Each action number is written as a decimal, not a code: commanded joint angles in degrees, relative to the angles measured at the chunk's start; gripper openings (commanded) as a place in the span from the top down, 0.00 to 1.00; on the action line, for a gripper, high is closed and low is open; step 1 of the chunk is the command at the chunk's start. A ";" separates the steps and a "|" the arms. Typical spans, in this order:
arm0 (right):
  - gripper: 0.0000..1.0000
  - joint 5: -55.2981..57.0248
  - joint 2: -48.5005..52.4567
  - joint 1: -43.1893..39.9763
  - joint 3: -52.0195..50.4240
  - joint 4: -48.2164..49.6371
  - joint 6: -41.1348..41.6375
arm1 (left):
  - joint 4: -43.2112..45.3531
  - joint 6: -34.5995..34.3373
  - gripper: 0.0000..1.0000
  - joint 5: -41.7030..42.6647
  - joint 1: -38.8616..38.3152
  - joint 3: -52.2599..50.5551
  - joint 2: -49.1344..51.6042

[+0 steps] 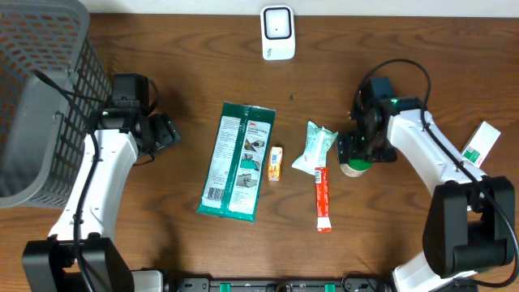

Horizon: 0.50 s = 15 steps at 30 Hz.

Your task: Scan the item barcode

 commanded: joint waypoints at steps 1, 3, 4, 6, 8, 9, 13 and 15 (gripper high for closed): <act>0.16 0.55 0.28 -0.13 -2.84 3.26 -4.61 | 0.00 0.24 0.11 -0.92 0.17 0.28 -0.15; 0.18 0.55 0.28 -0.13 -3.82 4.52 -5.68 | 0.00 0.26 0.11 -0.90 0.17 0.28 -0.15; 0.19 0.55 0.28 -0.13 -4.22 4.92 -6.12 | 0.00 0.24 0.11 -0.90 0.17 0.28 -0.15; 0.20 0.57 0.28 -0.13 -4.70 5.42 -6.73 | 0.00 0.26 0.11 -0.92 0.17 0.28 -0.15; 0.22 0.57 0.28 -0.13 -4.74 5.79 -6.73 | 0.00 0.26 0.11 -0.90 0.17 0.28 -0.15; 0.23 0.57 0.28 -0.13 -4.74 6.01 -6.75 | 0.00 0.26 0.11 -0.90 0.17 0.28 -0.15; 0.28 0.57 0.28 -0.13 -4.76 6.21 -8.83 | 0.00 0.26 0.11 -0.92 0.17 0.28 -0.15; 0.28 0.59 0.28 -0.13 -4.83 6.40 -9.73 | 0.00 0.26 0.11 -0.92 0.17 0.28 -0.15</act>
